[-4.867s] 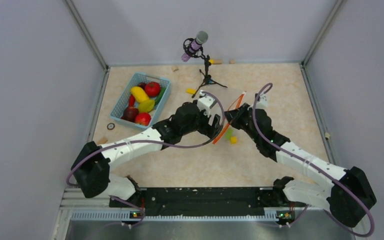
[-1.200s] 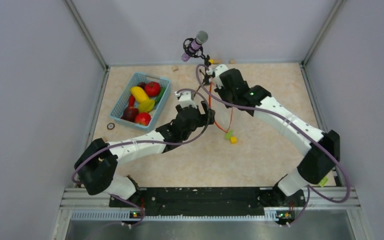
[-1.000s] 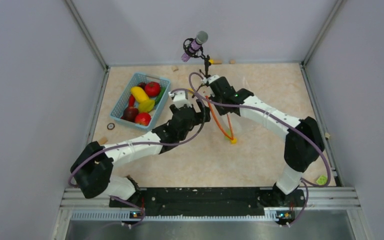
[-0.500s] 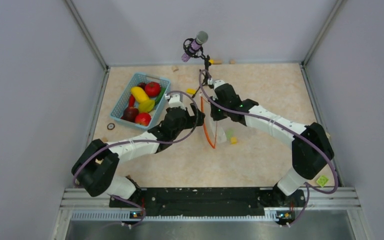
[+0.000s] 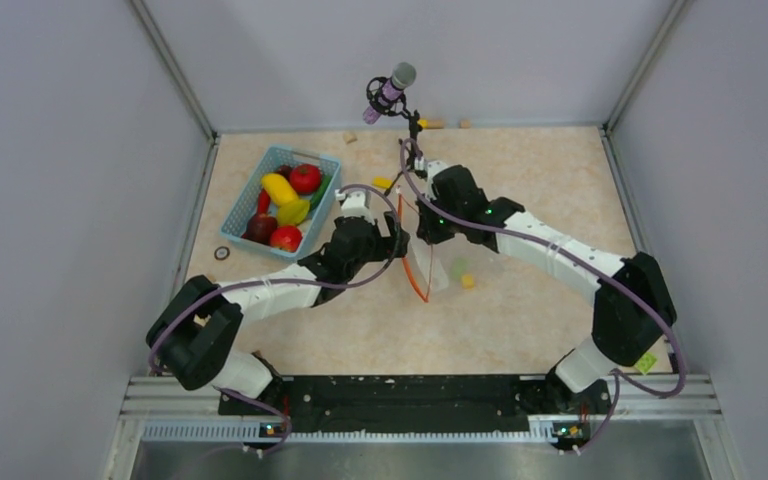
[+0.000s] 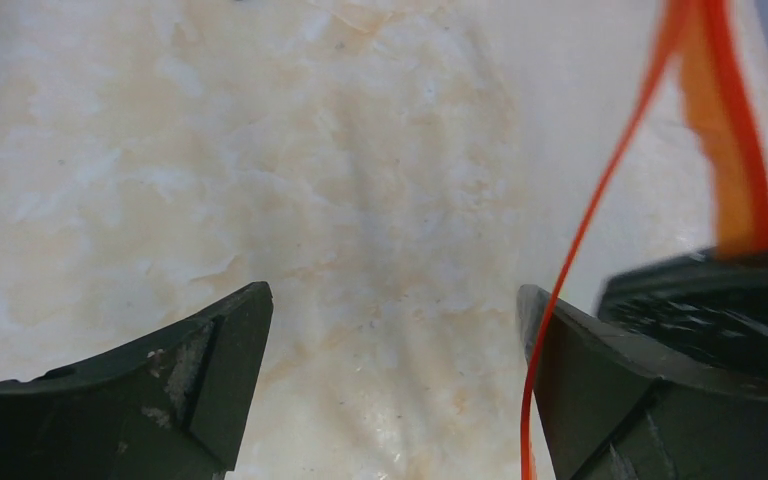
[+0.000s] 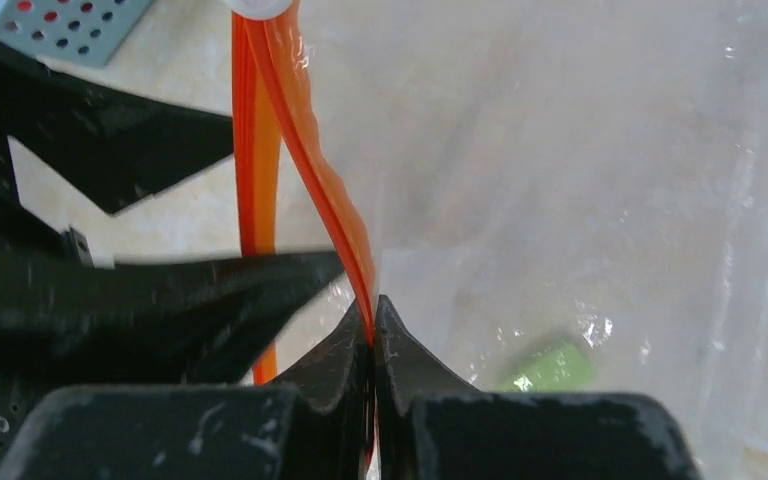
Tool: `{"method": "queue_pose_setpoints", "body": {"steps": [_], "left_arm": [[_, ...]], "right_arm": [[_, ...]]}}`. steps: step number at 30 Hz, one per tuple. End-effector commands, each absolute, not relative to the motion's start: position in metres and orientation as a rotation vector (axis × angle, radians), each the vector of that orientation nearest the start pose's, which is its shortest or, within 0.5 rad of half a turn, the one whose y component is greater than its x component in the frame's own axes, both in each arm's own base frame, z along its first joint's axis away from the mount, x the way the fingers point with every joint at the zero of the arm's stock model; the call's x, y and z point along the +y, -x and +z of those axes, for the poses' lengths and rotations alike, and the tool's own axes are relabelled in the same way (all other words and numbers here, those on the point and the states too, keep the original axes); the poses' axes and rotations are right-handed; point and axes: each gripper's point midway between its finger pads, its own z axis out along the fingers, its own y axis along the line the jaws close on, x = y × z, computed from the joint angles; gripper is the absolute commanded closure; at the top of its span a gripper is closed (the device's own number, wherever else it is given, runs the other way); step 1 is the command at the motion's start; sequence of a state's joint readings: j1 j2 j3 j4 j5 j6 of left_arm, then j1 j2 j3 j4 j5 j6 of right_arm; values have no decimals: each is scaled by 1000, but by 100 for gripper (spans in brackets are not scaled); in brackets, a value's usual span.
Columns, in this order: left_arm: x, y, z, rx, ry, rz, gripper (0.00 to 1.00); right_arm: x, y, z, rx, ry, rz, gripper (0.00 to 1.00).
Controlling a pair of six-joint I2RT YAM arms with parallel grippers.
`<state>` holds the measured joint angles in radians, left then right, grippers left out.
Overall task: Place the food in the zip-top bag and seal the zipper
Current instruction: Open the zipper of the food storage bag.
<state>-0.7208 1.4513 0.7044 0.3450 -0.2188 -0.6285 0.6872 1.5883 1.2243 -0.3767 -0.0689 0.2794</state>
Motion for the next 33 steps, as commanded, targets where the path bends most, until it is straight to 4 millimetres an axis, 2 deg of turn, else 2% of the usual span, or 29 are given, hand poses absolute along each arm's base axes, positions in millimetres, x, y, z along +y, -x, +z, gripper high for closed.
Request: {"method": "queue_pose_setpoints", "body": {"steps": [1, 4, 6, 9, 11, 14, 17, 20, 21, 23, 28, 30, 33], "left_arm": [[-240, -352, 135, 1991, 183, -446, 3], [-223, -356, 130, 2001, 231, -378, 3], [-216, -360, 130, 2006, 256, -370, 3], [-214, -363, 134, 2010, 265, -373, 3], [-216, -364, 138, 2008, 259, -377, 3], [-218, -365, 143, 2002, 256, -391, 3], [-223, -366, 150, 2001, 249, -413, 3], [-230, -368, 154, 2004, 234, -442, 3], [-233, -368, 155, 2007, 227, -455, 3], [-244, -365, 162, 2013, 177, -514, 3], [-275, -341, 191, 1989, -64, -723, 2], [-281, -330, 200, 1966, -130, -782, 2], [-288, -308, 215, 1930, -224, -890, 2]], "right_arm": [[262, -314, 187, 2202, 544, 415, 100], [231, -325, 203, 2110, 581, 207, 100], [218, -332, 217, 2034, 692, 80, 100], [208, -347, 243, 1921, 829, -85, 100], [207, -351, 252, 1874, 951, -159, 100], [204, -343, 242, 1807, 1233, -338, 100], [209, -346, 237, 1780, 1314, -471, 100], [204, -345, 221, 1838, 1357, -561, 100], [200, -347, 221, 1858, 1324, -594, 100], [201, -350, 222, 1891, 1235, -581, 100], [231, -348, 223, 1902, 1190, -357, 100], [239, -346, 220, 1897, 1203, -303, 100], [241, -351, 224, 1902, 1146, -301, 100]]}}
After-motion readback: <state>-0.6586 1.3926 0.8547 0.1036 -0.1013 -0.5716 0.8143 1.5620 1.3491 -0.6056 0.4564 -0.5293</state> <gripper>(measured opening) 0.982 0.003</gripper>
